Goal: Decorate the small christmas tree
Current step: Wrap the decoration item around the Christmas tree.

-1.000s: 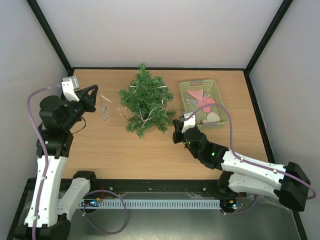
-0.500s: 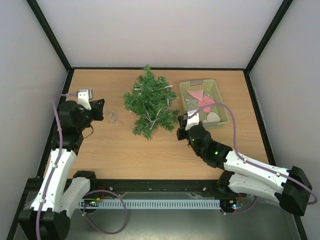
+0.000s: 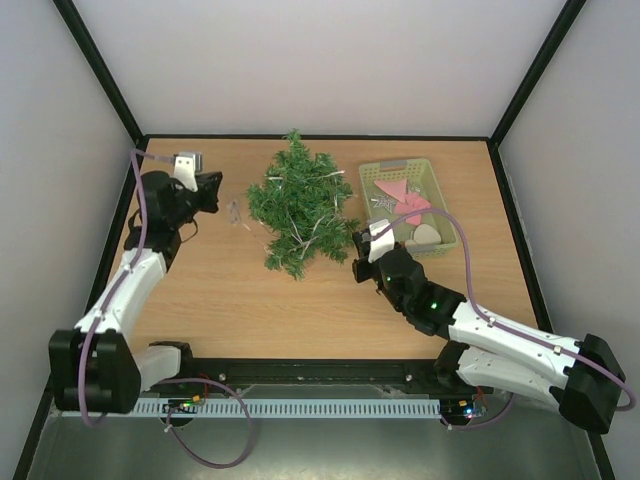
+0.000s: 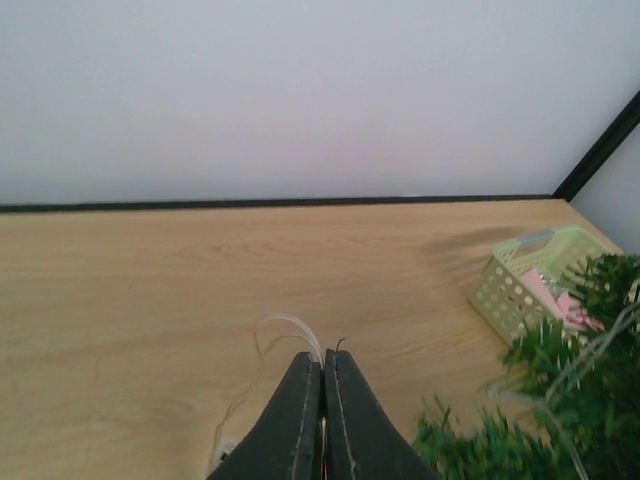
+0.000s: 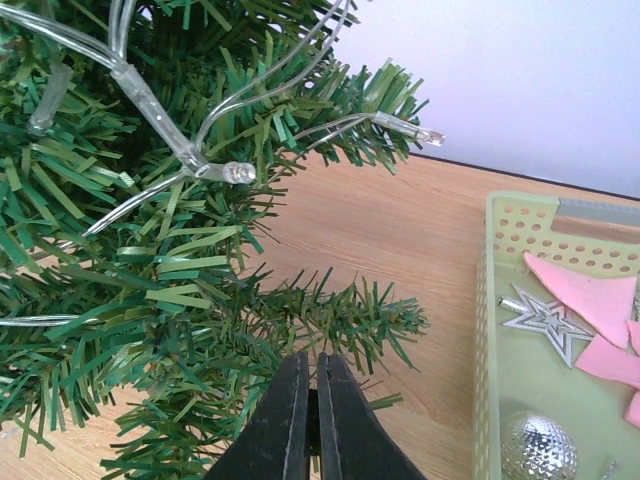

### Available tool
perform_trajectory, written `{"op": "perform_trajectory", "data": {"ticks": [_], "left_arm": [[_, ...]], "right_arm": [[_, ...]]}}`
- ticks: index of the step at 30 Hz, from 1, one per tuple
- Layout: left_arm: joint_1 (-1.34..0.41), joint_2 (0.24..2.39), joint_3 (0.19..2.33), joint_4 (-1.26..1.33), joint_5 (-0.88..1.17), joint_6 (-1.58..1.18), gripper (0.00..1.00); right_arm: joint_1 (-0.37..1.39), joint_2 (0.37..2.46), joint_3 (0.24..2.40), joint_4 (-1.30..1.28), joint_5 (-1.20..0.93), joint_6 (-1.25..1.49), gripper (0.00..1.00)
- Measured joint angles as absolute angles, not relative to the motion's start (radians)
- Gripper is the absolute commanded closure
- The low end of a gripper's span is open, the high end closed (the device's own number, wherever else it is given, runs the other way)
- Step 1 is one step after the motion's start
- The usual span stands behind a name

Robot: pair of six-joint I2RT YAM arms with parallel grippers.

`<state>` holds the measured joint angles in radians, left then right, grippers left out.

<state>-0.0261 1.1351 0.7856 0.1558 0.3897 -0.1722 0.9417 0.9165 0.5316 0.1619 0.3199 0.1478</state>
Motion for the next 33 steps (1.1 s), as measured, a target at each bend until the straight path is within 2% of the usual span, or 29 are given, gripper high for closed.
{"op": "perform_trajectory", "data": {"ticks": [8,17,33], "left_arm": [[-0.066,1.361,0.878,0.381,0.474,-0.165,0.97],[-0.12,1.542,0.957,0.485,0.55,-0.129,0.98],[-0.026,1.579,0.883,0.505,0.704,-0.012,0.98]], "right_arm": [[0.942,0.905,0.532,0.169,0.286,0.124,0.98],[0.942,0.904,0.532,0.17,0.267,0.111,0.98],[0.942,0.907,0.532,0.17,0.261,0.108,0.98]]}}
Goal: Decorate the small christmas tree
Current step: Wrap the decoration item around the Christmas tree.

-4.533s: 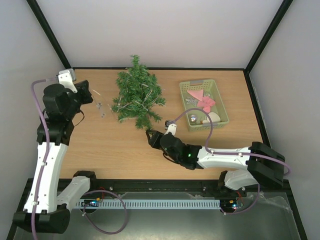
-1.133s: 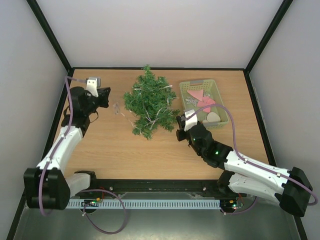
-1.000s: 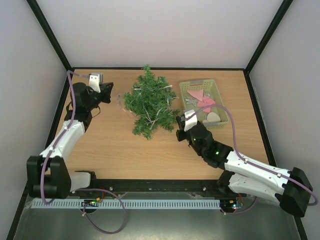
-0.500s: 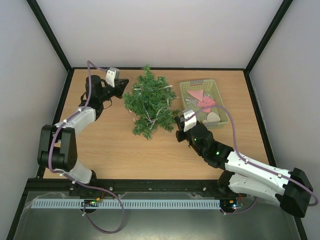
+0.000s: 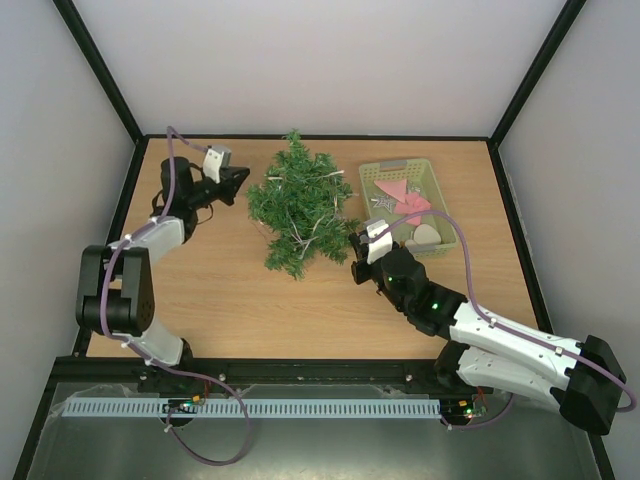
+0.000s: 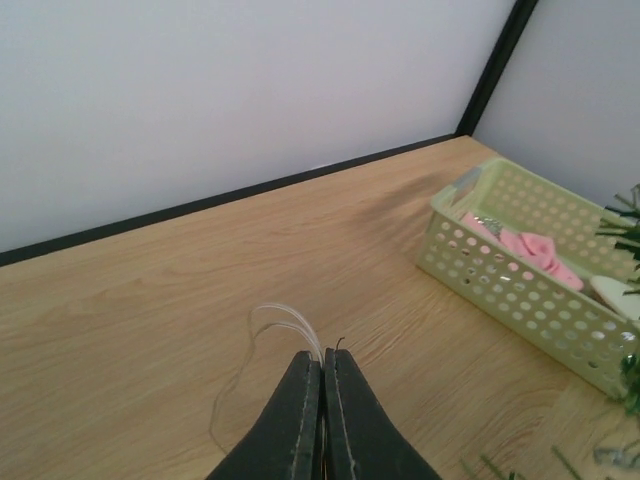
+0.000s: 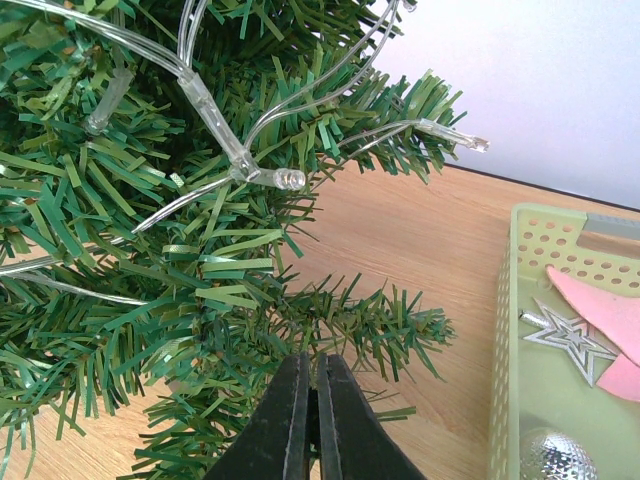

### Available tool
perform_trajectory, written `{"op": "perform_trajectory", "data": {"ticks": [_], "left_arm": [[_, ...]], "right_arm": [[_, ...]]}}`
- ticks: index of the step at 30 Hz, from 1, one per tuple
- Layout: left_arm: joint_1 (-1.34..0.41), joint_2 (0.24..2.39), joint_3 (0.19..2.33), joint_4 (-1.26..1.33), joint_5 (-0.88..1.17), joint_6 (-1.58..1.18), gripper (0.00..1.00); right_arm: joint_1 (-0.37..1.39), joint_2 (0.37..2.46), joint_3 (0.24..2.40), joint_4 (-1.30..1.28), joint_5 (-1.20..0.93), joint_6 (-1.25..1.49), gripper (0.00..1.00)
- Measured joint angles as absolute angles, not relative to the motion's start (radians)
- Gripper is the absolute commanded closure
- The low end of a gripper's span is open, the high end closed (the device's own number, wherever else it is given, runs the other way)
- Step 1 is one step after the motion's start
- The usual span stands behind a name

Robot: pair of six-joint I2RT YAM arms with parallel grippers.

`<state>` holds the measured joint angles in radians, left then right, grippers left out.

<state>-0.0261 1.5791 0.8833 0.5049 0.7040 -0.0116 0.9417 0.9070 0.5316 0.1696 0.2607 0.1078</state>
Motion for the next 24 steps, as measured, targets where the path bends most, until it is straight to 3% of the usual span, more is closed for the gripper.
{"op": "perform_trajectory", "data": {"ticks": [11,24], "left_arm": [[-0.126,1.695,1.038,0.545,0.761,-0.068,0.98],[-0.16,1.729,1.058,0.713,0.791,-0.212,0.98]], "right_arm": [[0.942,0.907,0.532,0.169,0.26,0.107,0.98],[0.942,0.909,0.532,0.171,0.259,0.108,0.98]]}}
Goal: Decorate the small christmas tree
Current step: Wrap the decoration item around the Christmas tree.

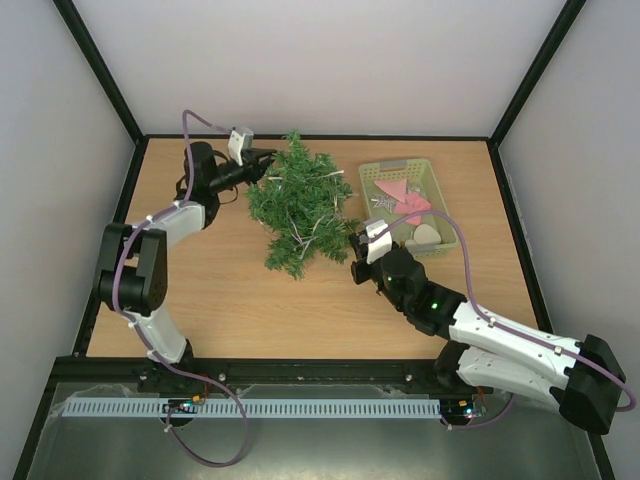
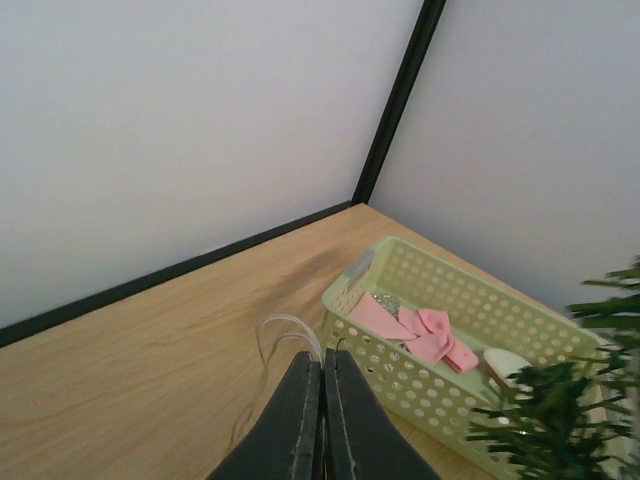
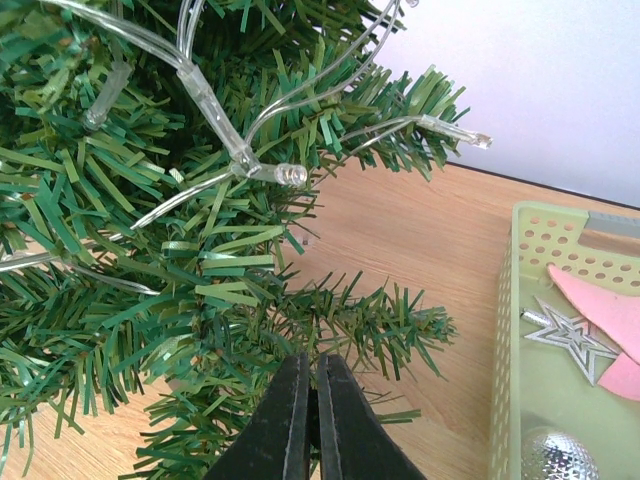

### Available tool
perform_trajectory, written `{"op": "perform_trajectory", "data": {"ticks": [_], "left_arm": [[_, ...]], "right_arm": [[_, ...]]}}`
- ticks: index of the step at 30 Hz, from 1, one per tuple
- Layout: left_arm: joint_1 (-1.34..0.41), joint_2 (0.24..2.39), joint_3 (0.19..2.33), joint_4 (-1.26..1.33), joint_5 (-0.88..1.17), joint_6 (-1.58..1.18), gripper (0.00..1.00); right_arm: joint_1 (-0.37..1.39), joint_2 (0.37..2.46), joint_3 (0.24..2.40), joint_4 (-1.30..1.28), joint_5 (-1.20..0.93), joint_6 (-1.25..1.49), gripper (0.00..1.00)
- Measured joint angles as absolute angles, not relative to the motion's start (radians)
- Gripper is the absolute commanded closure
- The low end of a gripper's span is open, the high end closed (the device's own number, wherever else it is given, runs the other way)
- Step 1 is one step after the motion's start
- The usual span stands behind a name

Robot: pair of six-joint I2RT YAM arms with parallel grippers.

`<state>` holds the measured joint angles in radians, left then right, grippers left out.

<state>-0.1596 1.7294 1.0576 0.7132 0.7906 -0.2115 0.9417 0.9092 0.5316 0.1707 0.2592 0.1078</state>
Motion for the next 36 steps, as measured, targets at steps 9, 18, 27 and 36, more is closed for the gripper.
{"op": "perform_trajectory", "data": {"ticks": [9,18,27,36], "left_arm": [[-0.193,1.842,1.104,0.66,0.836,-0.228,0.94],[-0.202,1.821,1.198,0.482,0.845,-0.156,0.62],[-0.178,1.738,1.23,0.37,0.837,-0.142,0.55],[-0.164,1.667,1.286,0.231,0.754,-0.181,0.5]], "right_arm": [[0.942,0.915,0.532,0.171,0.242,0.108,0.98],[0.942,0.915,0.532,0.17,0.24,0.109,0.98],[0.942,0.898,0.53,0.17,0.221,0.121,0.98],[0.942,0.899,0.529,0.17,0.199,0.155,0.98]]}}
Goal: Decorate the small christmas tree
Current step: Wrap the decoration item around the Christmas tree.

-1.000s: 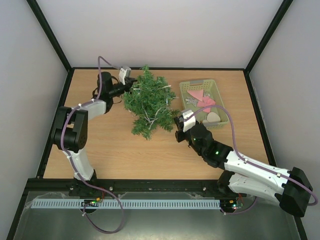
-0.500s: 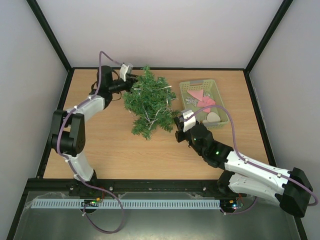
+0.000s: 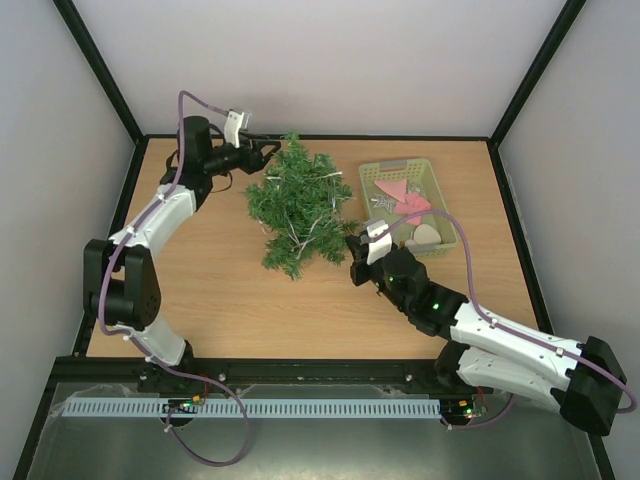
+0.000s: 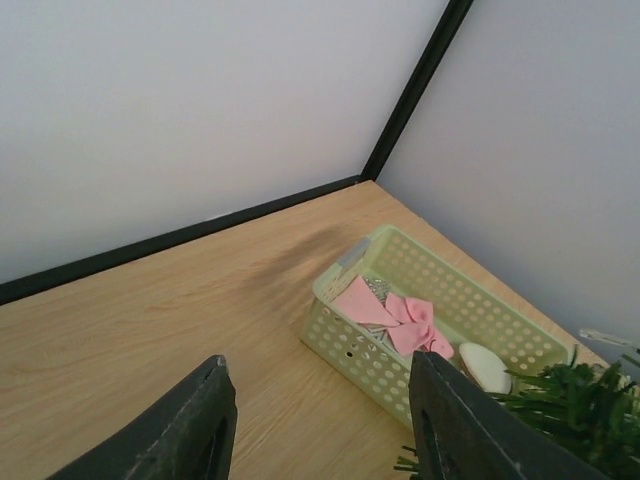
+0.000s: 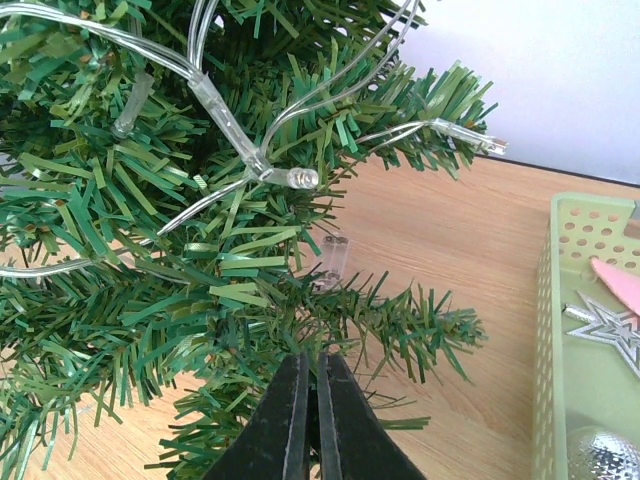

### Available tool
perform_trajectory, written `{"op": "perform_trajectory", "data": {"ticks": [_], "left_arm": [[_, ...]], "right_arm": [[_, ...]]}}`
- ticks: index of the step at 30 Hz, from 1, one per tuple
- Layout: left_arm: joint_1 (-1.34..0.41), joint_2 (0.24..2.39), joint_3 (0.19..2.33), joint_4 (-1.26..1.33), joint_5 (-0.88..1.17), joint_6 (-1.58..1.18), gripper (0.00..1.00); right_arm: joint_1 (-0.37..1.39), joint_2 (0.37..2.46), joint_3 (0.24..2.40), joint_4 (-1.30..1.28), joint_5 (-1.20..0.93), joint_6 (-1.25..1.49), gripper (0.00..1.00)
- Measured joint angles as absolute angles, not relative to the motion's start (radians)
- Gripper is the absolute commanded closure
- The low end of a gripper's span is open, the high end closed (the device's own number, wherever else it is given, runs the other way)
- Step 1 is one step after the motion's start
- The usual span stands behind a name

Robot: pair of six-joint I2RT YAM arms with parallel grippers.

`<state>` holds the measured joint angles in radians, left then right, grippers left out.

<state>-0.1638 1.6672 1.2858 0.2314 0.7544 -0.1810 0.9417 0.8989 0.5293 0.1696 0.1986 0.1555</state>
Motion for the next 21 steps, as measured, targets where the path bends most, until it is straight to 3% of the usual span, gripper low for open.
{"op": "perform_trajectory", "data": {"ticks": [7,21], "left_arm": [[-0.162,1.614,1.29,0.143,0.702,-0.196,0.48],[-0.036,1.302,1.27,-0.164,0.339,-0.296,0.46]], "right_arm": [[0.942,0.91,0.529,0.17,0.178,0.188,0.98],[0.943,1.044,0.529,0.276,0.024,0.357,0.98]]}}
